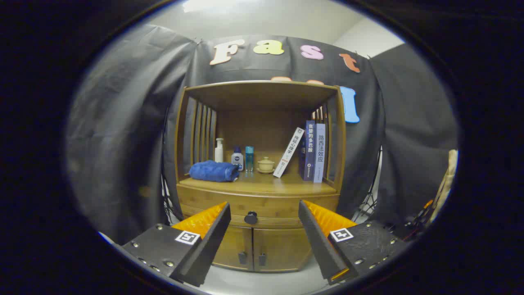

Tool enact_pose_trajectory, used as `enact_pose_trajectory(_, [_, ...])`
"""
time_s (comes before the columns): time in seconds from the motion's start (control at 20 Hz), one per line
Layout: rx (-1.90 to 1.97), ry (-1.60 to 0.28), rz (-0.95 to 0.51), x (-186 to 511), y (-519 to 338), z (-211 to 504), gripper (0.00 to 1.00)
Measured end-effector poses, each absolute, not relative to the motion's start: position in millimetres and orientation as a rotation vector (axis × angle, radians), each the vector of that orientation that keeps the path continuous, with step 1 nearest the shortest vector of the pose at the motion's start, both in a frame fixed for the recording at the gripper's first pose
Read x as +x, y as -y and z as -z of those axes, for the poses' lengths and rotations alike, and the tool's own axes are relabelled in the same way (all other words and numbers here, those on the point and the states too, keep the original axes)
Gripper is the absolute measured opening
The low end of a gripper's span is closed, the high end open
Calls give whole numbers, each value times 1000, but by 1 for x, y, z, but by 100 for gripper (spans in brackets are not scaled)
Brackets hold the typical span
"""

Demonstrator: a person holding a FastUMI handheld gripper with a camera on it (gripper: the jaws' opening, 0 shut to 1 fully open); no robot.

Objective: Pull open the drawer, take out the items inside it, and place them on the countertop above the cabinet.

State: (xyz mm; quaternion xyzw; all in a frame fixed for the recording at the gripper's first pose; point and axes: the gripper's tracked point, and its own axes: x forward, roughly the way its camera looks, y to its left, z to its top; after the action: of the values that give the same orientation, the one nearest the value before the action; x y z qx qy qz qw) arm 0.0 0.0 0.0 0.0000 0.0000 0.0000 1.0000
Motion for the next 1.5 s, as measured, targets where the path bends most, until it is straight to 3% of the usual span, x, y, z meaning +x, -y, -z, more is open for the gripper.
enact_pose_trajectory(1.1, [-33,63,-71,-19,-25,-15,99])
enact_pose_trajectory(1.5, [4,16,-102,25,-29,9,99])
